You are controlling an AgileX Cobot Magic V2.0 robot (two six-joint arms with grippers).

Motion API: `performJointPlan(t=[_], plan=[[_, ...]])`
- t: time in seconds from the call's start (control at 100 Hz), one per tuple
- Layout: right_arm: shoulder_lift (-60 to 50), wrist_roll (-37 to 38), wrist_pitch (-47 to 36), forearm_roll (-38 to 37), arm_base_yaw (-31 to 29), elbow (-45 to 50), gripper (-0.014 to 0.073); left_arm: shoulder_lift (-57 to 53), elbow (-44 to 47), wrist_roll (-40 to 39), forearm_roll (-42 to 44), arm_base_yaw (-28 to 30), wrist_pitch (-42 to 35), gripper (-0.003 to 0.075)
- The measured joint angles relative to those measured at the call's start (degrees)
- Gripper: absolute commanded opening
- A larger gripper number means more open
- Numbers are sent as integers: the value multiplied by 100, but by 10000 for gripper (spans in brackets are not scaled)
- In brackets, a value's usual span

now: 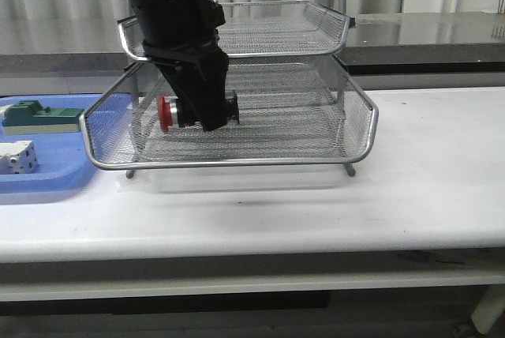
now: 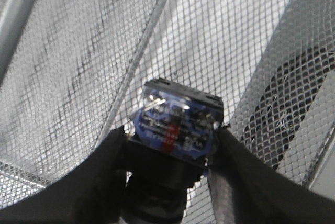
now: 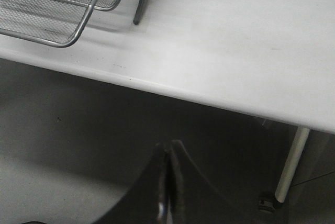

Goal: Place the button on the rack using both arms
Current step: 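Lower the button into the mesh tray and open the left gripper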

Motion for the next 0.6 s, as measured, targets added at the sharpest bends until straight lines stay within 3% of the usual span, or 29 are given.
performJointPlan(t=[0.12, 0.22, 0.6], plan=[[0, 0, 0, 0, 0, 0, -60, 2, 0, -2, -11, 0, 50, 479], [0, 0, 0, 0, 0, 0, -60, 61, 0, -2, -11, 0, 96, 585], [0, 0, 0, 0, 0, 0, -60, 91, -158, -2, -106, -14, 358, 601]])
